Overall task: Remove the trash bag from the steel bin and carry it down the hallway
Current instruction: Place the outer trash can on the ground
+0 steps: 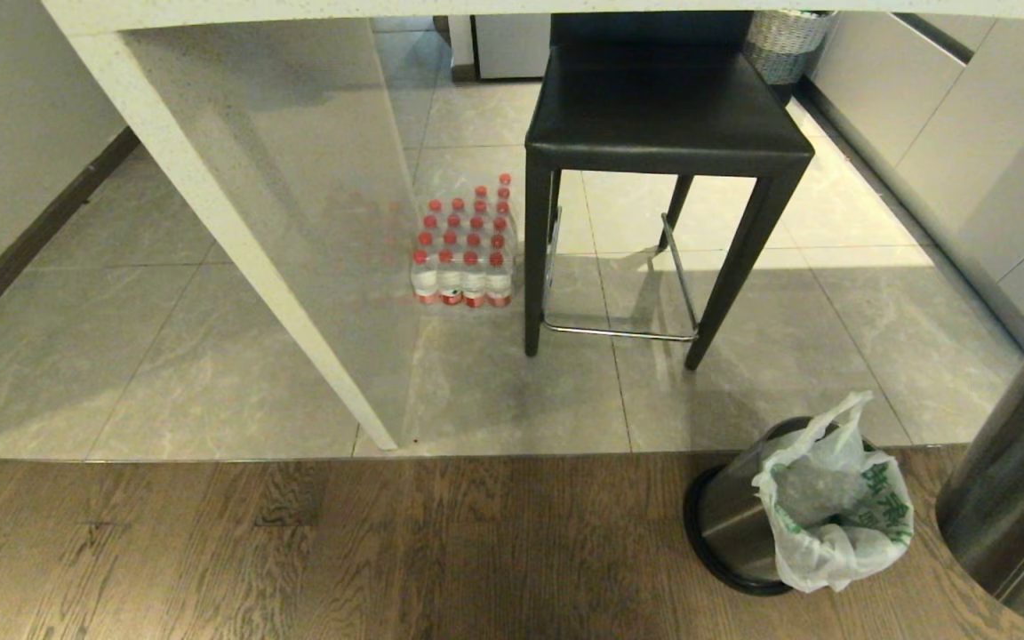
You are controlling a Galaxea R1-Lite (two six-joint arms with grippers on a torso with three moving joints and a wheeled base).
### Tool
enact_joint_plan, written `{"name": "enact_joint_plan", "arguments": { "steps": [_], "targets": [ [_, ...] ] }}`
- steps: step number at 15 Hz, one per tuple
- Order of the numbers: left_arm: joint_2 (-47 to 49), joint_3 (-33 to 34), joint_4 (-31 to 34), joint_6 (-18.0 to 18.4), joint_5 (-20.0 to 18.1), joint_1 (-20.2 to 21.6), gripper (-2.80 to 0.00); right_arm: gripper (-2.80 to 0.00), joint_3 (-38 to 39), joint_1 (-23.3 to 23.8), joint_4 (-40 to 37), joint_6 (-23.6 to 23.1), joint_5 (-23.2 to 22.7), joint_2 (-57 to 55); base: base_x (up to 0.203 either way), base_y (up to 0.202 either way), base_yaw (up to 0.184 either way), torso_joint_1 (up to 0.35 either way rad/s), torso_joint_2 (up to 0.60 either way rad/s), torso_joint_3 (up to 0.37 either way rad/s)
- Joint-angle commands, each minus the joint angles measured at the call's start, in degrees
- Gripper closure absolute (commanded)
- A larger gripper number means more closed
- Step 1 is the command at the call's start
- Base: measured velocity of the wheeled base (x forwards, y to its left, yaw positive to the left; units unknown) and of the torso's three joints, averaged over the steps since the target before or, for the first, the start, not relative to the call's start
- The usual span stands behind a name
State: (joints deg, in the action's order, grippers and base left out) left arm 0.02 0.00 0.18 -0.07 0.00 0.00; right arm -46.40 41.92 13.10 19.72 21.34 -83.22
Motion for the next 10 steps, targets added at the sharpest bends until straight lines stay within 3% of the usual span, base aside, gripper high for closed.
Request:
{"name": "enact_joint_plan", "arguments": {
  "steps": [1, 10],
  "targets": [
    [-0.02, 0.0, -0.01, -0.02, 0.0, 0.0, 0.0, 0.0, -2.46, 3.22, 6.25, -2.56, -0.82, -15.11, 0.0, 0.0, 0.0, 0.0, 0.0, 0.0],
    [-0.02, 0.0, -0.01, -0.02, 0.0, 0.0, 0.0, 0.0, -17.46, 6.37, 25.14, -15.17, -9.97, -45.47, 0.0, 0.0, 0.0, 0.0, 0.0, 0.0]
  ]
}}
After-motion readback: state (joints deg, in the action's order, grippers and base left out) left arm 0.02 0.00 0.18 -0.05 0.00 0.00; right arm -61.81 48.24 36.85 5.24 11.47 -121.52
